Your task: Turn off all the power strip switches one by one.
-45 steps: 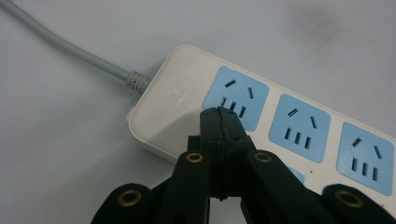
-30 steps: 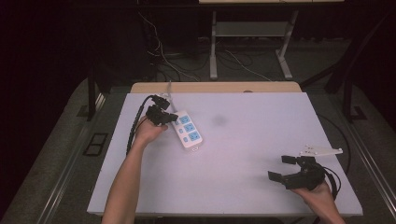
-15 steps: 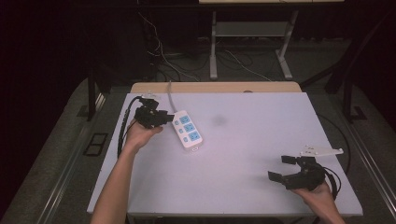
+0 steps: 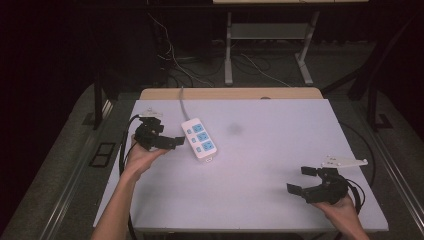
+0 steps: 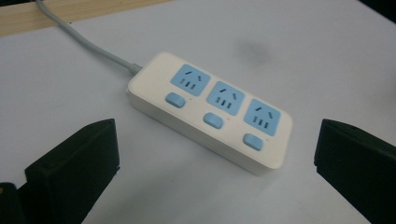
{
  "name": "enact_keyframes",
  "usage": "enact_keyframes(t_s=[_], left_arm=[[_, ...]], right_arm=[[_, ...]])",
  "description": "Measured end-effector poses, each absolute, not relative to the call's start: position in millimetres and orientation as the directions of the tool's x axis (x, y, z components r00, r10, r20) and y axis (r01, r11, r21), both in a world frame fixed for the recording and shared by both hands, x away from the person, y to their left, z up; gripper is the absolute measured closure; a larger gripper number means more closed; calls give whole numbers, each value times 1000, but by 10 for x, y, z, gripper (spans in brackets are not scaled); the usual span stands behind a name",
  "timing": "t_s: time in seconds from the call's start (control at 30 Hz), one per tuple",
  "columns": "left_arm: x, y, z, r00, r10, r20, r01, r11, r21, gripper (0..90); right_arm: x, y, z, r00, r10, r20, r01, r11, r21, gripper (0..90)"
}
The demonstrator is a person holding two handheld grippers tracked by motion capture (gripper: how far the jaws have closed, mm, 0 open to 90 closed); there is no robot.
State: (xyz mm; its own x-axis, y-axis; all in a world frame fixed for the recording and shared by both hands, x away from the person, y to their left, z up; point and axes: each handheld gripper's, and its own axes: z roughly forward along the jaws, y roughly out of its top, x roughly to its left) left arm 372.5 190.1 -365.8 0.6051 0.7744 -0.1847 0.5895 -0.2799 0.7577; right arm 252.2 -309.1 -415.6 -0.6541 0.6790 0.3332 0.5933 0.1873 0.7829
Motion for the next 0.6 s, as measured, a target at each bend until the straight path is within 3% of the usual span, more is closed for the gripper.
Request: enact_keyframes(t_s=[0.6], left_arm=[[3199, 1842, -3743, 665, 725, -178, 510, -267, 818, 0]], right_arm=[[2517, -3073, -4153, -658, 675, 335, 592, 188, 784, 11]])
